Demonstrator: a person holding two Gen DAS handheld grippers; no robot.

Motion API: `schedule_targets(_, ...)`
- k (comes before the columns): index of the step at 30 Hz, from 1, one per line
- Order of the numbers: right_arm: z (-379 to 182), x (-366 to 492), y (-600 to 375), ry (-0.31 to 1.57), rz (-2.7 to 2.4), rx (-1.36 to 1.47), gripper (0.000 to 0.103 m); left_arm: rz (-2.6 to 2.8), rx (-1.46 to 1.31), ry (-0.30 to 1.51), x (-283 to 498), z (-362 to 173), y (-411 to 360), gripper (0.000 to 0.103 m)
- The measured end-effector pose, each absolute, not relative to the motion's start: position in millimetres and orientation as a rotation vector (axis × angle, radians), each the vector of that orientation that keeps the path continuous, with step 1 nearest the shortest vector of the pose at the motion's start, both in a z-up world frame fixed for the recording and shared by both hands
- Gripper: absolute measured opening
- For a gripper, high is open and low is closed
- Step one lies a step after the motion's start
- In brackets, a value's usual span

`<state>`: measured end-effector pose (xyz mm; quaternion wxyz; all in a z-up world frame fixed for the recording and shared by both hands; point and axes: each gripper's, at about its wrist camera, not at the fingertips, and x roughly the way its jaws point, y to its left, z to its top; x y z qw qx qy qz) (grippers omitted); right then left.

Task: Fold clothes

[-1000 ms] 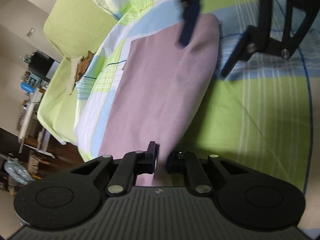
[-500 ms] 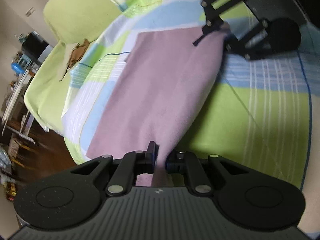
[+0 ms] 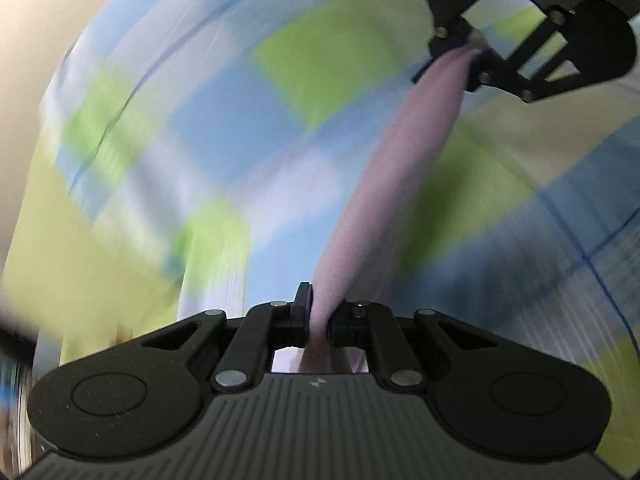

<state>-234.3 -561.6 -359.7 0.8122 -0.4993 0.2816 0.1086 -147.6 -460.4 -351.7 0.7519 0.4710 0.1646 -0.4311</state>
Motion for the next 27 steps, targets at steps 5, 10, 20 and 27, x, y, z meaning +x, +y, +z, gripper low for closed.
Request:
schedule_targets(5, -380.4, -261.7, -519.0, 0.886, -0.100, -0.904, 0.009, -1.234, 1.111, 0.271, -152.7, -380.7, -439.7, 0.010)
schedule_targets(10, -426.0, -293.1, -445.0, 1.038, -0.223, -0.728, 0.009, -1.417, 1.267, 0.217, -179.6, -427.4, -376.0, 0.012)
schedule_targets(20, -457.3, -315.2, -382.4, 1.066, -0.335, -0.550, 0.041, -1.369, 1.217, 0.338, -201.7, -443.8, -304.0, 0.034)
schedule_targets(27, -425.6, -344.7, -401.4, 0.955, -0.470, -0.089, 0.037, -1.210, 0.978, 0.678, -186.5, -417.1, -306.9, 0.034)
